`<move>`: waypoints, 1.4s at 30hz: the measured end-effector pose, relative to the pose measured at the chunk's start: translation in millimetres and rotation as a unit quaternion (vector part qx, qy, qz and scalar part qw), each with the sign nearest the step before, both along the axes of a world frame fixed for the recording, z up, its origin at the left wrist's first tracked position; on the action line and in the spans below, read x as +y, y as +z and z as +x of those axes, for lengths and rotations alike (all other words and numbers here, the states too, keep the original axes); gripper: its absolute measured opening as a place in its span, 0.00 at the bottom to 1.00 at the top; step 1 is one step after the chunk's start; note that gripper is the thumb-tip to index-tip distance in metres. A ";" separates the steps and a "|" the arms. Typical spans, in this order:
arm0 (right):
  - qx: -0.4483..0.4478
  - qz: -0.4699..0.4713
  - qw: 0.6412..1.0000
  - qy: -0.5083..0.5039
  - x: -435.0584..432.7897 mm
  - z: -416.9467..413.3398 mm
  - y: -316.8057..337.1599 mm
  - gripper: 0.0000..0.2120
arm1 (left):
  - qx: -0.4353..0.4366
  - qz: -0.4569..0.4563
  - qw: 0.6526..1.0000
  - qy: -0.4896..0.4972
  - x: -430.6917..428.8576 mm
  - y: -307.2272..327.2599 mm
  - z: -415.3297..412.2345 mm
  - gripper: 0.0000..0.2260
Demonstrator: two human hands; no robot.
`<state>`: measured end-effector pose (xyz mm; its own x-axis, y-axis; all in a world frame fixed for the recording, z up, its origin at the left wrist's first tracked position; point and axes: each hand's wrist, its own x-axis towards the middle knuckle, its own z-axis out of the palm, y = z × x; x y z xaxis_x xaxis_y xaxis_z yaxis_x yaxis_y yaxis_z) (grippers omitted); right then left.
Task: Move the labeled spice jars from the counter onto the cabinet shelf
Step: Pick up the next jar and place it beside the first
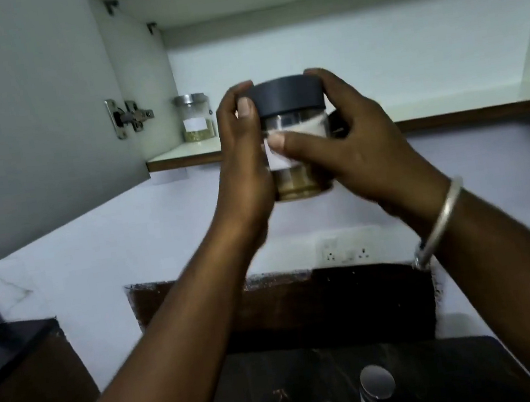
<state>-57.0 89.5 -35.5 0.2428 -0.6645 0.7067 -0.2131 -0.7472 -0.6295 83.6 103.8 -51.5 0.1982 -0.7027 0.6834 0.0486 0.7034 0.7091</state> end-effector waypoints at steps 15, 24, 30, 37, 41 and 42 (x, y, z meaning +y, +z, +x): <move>0.100 0.059 0.989 -0.090 -256.6 144.9 97.5 0.34 | -0.440 0.149 0.781 0.416 -192.4 32.3 156.9 0.14; 0.208 0.081 0.964 -0.144 -333.2 199.7 84.7 0.36 | -0.463 0.137 0.765 0.427 -209.1 29.7 165.3 0.13; 0.238 0.110 0.951 -0.164 -352.2 206.3 77.8 0.43 | -0.467 0.126 0.754 0.444 -215.4 26.1 167.9 0.11; 0.258 0.129 0.948 -0.137 -343.0 198.7 72.1 0.33 | -0.469 0.109 0.754 0.447 -212.9 26.8 166.3 0.08; 0.333 0.092 0.923 -0.171 -320.0 183.6 73.1 0.36 | -0.449 0.089 0.772 0.442 -210.8 27.2 165.8 0.11; 0.361 0.104 0.911 -0.170 -312.3 179.2 75.7 0.34 | -0.441 0.084 0.778 0.440 -211.1 27.5 166.4 0.11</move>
